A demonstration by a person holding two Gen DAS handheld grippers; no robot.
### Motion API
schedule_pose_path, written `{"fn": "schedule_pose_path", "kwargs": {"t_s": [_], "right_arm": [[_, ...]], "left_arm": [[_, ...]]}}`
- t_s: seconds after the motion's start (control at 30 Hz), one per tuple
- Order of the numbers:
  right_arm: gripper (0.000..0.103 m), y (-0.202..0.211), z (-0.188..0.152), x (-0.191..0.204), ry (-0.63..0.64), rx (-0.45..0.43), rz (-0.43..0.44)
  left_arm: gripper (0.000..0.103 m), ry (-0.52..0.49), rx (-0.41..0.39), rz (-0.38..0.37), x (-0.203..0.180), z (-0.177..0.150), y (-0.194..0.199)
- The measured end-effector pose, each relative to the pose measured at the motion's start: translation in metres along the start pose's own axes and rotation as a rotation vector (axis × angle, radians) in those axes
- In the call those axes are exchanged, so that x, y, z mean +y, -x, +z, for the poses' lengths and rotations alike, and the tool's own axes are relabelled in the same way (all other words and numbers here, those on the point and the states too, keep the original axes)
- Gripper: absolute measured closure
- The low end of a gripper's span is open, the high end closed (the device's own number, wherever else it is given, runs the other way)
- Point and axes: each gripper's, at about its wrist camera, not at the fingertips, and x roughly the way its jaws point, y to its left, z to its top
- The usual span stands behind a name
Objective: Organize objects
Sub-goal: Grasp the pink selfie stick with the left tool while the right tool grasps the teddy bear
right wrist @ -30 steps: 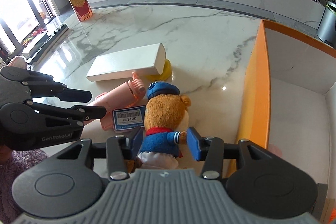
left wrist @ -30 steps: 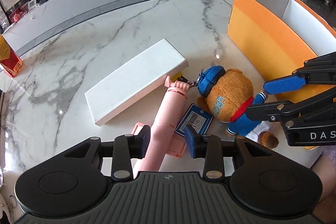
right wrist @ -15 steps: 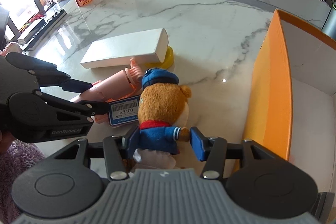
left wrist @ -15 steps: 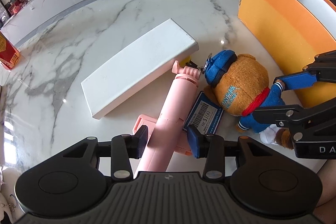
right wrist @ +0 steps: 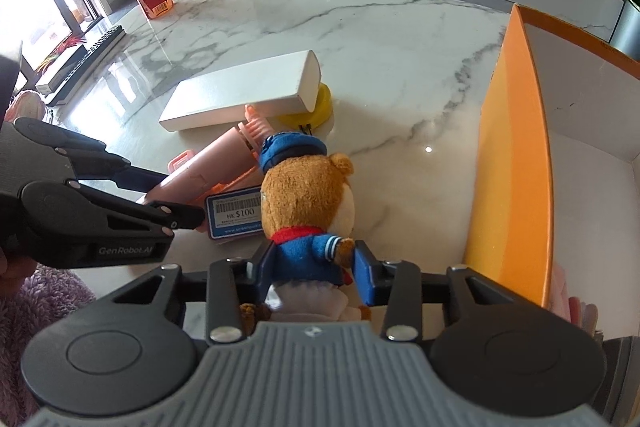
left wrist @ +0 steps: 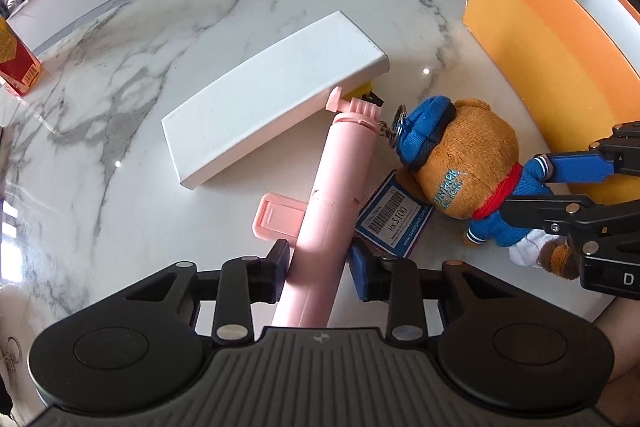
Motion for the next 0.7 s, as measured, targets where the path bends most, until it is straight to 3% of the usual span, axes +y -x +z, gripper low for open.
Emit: {"fn": "schedule_pose_path", "kwargs": {"t_s": [0.23,0.27,0.3,0.7], "right_arm": [[0.073,0.024,-0.008,-0.001,-0.007,-0.056,0.033],[0.077,0.028,-0.009,-0.002,-0.01,-0.062,0.042],[0.089,0.033,-0.009,-0.003,-0.015,-0.073,0.056],[0.092,0.052,-0.032,0.0,-0.017,-0.055,0.089]], "left_arm": [[0.071,0.041,-0.037,0.013,-0.005,-0.007,0.018],[0.072,0.062,-0.044,0.008,-0.004,-0.007,0.022],[0.072,0.079,-0.051,0.006,-0.004,-0.008,0.026],[0.072,0.149,-0.084,-0.033,-0.021,-0.019,0.058]]}}
